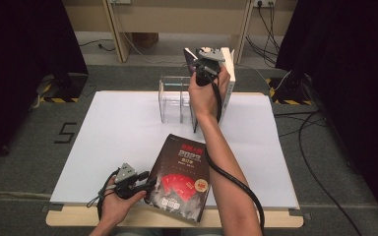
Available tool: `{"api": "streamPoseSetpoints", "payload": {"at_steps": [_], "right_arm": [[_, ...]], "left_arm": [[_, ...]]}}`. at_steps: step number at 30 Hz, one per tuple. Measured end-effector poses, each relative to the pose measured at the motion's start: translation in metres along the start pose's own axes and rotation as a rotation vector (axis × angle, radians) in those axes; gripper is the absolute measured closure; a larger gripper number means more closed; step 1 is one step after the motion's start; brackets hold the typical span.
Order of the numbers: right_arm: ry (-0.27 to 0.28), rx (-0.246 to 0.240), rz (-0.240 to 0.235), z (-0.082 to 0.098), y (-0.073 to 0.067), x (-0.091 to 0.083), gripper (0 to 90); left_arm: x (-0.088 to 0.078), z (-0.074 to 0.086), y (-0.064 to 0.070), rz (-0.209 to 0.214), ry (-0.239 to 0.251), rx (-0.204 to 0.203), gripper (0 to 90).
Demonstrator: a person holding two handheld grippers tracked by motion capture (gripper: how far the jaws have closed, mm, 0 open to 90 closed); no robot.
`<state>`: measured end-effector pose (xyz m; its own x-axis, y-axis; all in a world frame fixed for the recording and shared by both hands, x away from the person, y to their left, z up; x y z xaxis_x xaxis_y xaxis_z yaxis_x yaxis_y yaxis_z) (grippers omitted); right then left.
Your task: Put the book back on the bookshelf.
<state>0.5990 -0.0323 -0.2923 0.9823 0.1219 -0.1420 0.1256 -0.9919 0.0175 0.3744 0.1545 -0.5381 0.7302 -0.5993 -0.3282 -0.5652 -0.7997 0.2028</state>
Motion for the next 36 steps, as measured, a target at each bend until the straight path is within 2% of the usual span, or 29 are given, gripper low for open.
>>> {"api": "streamPoseSetpoints", "payload": {"at_steps": [2, 5, 8, 10, 11, 12, 14, 18, 22, 28, 30, 36], "right_arm": [[0.008, 0.012, 0.004, -0.001, 0.001, 0.002, 85.1], [0.011, 0.004, 0.011, -0.001, 0.000, 0.003, 85.0], [-0.014, -0.008, 0.016, 0.002, 0.000, 0.001, 84.8], [-0.062, -0.015, 0.009, 0.005, 0.000, -0.001, 84.6], [-0.070, -0.008, 0.006, 0.006, 0.000, -0.003, 84.4], [-0.082, -0.026, 0.009, 0.007, 0.001, -0.004, 84.3], [-0.134, -0.014, -0.001, 0.012, 0.002, -0.007, 84.1], [-0.193, -0.028, -0.011, 0.014, 0.006, -0.010, 83.8], [-0.260, -0.016, -0.035, 0.015, 0.008, -0.008, 80.9], [-0.291, -0.015, -0.044, 0.014, 0.010, -0.004, 78.4], [-0.298, 0.003, -0.057, 0.013, 0.010, -0.004, 78.1], [-0.334, -0.002, -0.088, 0.012, 0.006, -0.004, 77.1]], "left_arm": [[0.000, 0.000, 0.000, 0.000, 0.001, 0.000, 55.3], [0.000, 0.000, 0.000, 0.001, 0.001, -0.002, 55.3], [0.000, 0.000, 0.000, 0.002, 0.001, 0.001, 55.3], [0.000, 0.000, 0.000, 0.002, 0.002, 0.001, 55.3], [0.000, 0.000, 0.001, 0.002, 0.001, 0.002, 55.2], [0.000, 0.000, 0.001, 0.002, 0.003, 0.001, 55.2], [0.000, 0.000, 0.001, 0.003, 0.001, 0.005, 55.2], [0.001, 0.000, 0.002, 0.003, 0.002, 0.005, 55.1], [0.001, 0.000, 0.002, 0.005, 0.003, 0.003, 55.1], [0.001, 0.000, 0.002, 0.006, 0.001, 0.007, 55.1], [0.000, 0.000, 0.002, 0.008, 0.001, 0.008, 55.1], [0.000, 0.000, 0.002, 0.008, 0.002, 0.008, 55.1]]}}
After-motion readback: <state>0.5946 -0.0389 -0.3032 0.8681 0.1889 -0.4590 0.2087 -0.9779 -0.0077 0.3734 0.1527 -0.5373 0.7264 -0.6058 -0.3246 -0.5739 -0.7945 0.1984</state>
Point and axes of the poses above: each handheld gripper's, and its own axes: x roughly forward along the jaws, z roughly out of its underside, y roughly to its right, the point moved 8 cm from there along x, roughly forward along the jaws, and after that the axes turned 11 degrees about y, right-handed, at the moved point
